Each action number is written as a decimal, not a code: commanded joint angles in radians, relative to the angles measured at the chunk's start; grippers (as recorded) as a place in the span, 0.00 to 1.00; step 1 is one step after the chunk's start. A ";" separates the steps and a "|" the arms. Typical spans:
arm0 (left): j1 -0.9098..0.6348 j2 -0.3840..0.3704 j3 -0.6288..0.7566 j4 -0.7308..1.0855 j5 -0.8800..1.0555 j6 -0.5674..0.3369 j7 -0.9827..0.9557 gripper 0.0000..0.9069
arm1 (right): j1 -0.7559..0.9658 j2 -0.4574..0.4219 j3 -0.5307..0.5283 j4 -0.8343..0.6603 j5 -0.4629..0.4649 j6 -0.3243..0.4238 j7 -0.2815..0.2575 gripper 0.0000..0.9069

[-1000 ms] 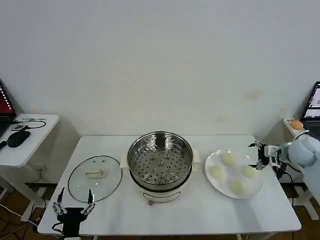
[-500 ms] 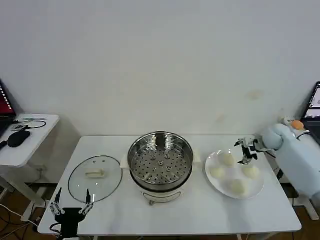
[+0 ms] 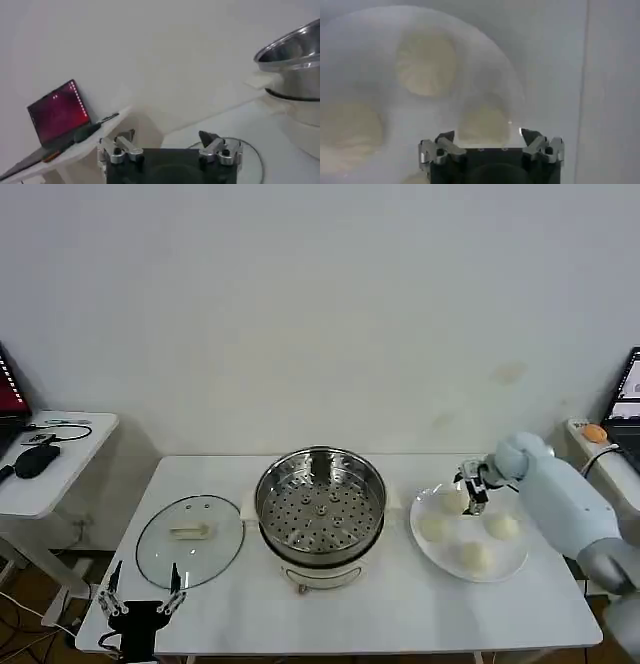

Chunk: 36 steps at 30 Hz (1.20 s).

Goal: Take steamed baozi put them in steamer then cover it.

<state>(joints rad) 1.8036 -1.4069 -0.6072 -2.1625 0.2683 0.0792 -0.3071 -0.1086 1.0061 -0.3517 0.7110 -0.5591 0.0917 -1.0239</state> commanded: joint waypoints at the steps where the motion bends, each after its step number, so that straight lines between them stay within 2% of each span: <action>1: 0.001 0.000 0.000 0.005 0.001 -0.006 -0.003 1.00 | 0.012 0.034 -0.015 -0.057 -0.022 0.005 0.009 0.98; 5: 0.006 0.001 0.002 0.009 0.004 -0.009 -0.004 1.00 | 0.019 0.046 -0.009 -0.082 -0.031 0.002 0.011 0.88; 9: 0.007 0.001 0.000 0.007 0.004 -0.010 -0.005 1.00 | 0.016 0.054 -0.001 -0.097 -0.047 0.004 0.007 0.86; 12: 0.011 0.001 0.000 0.006 0.005 -0.010 -0.005 1.00 | 0.011 0.051 -0.001 -0.096 -0.052 0.005 0.005 0.80; 14: 0.014 0.001 0.001 0.006 0.006 -0.013 -0.007 1.00 | 0.009 0.048 -0.001 -0.093 -0.047 0.002 0.005 0.70; 18: 0.014 0.001 0.002 0.007 0.006 -0.014 -0.010 1.00 | 0.011 0.046 -0.001 -0.091 -0.039 0.000 0.006 0.64; 27: 0.016 0.005 0.000 0.003 0.006 -0.013 -0.011 1.00 | 0.022 0.002 -0.029 -0.030 0.000 -0.008 -0.017 0.63; 34: 0.016 0.007 0.006 0.002 0.005 -0.012 -0.011 1.00 | 0.094 -0.144 -0.168 0.203 0.164 -0.045 -0.051 0.63; 36: 0.017 0.009 0.009 0.001 0.005 -0.011 -0.011 1.00 | 0.143 -0.207 -0.232 0.281 0.236 -0.048 -0.052 0.63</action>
<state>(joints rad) 1.8194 -1.3966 -0.5965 -2.1618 0.2733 0.0669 -0.3181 0.0065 0.8701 -0.5194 0.8857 -0.4000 0.0525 -1.0582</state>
